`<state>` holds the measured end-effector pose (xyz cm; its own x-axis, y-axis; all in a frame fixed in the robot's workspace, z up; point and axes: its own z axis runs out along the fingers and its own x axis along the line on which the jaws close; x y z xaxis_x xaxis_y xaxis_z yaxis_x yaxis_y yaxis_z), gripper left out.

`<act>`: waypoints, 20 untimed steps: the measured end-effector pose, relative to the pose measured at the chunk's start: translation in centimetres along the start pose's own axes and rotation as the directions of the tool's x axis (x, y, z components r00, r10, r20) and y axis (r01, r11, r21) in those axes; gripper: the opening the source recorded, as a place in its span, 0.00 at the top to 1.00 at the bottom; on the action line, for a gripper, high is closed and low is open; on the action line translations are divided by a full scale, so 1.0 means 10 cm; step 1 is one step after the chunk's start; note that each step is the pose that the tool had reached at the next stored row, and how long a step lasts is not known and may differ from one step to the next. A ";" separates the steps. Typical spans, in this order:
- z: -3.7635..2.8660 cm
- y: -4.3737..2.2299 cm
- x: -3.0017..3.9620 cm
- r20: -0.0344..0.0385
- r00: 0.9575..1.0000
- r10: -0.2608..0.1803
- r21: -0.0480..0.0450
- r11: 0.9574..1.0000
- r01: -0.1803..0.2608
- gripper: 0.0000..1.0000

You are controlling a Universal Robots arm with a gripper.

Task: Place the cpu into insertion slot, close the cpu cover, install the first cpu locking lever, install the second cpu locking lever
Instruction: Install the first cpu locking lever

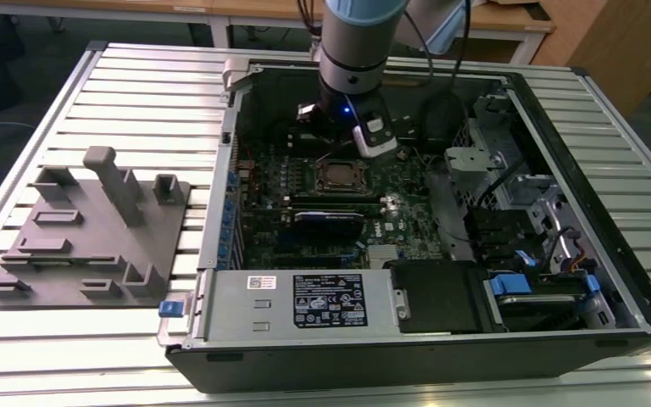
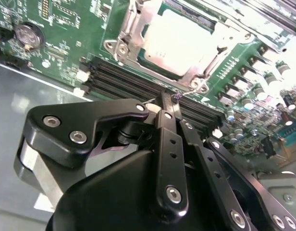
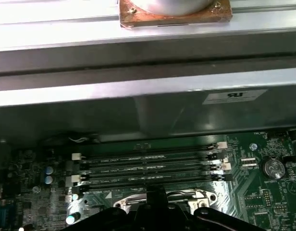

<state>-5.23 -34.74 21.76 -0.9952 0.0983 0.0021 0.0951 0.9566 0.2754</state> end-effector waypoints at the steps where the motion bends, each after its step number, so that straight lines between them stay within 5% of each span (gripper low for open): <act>1: 0.002 0.001 -0.014 0.000 1.000 0.000 0.003 1.000 0.000 0.90; 6: 0.018 0.013 -0.039 0.001 1.000 0.000 0.014 1.000 0.000 0.90; 20: 0.065 0.111 -0.047 0.002 1.000 0.000 0.021 1.000 0.000 0.90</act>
<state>-4.65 -33.55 21.43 -0.9951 0.0985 0.0001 0.0952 0.9623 0.2547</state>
